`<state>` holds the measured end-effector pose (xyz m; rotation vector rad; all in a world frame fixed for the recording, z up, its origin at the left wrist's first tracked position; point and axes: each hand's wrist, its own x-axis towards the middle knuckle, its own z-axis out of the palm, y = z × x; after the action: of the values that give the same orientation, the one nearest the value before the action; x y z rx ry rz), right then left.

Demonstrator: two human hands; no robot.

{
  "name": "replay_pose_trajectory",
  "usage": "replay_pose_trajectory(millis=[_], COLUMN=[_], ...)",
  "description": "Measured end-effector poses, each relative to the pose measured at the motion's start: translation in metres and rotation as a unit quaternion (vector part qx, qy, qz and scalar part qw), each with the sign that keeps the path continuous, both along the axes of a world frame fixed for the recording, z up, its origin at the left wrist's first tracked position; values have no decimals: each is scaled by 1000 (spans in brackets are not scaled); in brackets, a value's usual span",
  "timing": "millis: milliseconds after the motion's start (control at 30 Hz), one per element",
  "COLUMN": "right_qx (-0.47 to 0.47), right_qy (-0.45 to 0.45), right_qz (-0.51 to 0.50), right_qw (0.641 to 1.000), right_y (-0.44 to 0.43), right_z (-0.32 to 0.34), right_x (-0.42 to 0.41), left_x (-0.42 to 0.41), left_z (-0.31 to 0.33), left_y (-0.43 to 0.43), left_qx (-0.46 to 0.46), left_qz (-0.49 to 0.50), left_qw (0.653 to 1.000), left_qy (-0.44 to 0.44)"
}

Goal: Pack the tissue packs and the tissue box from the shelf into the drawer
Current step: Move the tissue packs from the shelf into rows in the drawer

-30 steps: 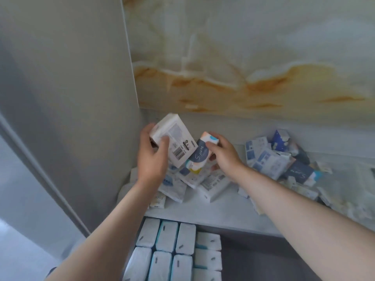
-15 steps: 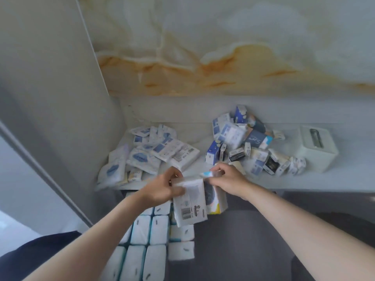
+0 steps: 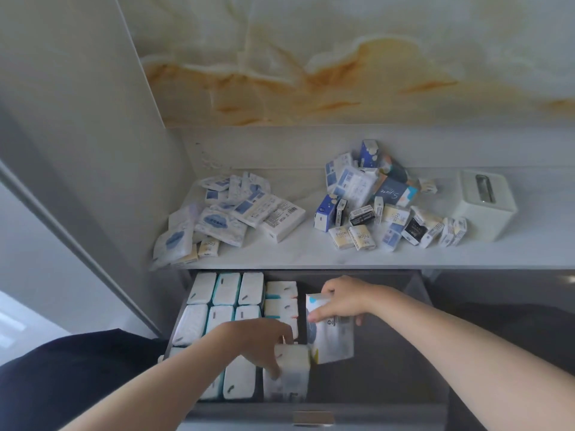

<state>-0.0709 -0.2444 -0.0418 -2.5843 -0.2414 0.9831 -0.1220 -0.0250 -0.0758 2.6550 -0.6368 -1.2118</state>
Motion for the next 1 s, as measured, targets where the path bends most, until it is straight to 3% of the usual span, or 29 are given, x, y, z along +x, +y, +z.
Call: replay_pose_trajectory(millis=[167, 367, 567, 1000], right_qx=[-74, -132, -161, -203], right_qy=[10, 28, 102, 130], right_qz=[79, 142, 142, 191], right_qw=[994, 981, 971, 952], right_y=[8, 28, 38, 36], right_z=[-13, -40, -53, -65], right_x=[-10, -21, -26, -28], left_x=[-5, -11, -15, -14], left_z=[-28, -53, -71, -88], left_y=[-2, -4, 0, -6], left_qx=[79, 131, 161, 139], left_qz=[-85, -231, -229, -163], left_qw=[993, 948, 926, 928], left_qy=[-31, -177, -254, -305])
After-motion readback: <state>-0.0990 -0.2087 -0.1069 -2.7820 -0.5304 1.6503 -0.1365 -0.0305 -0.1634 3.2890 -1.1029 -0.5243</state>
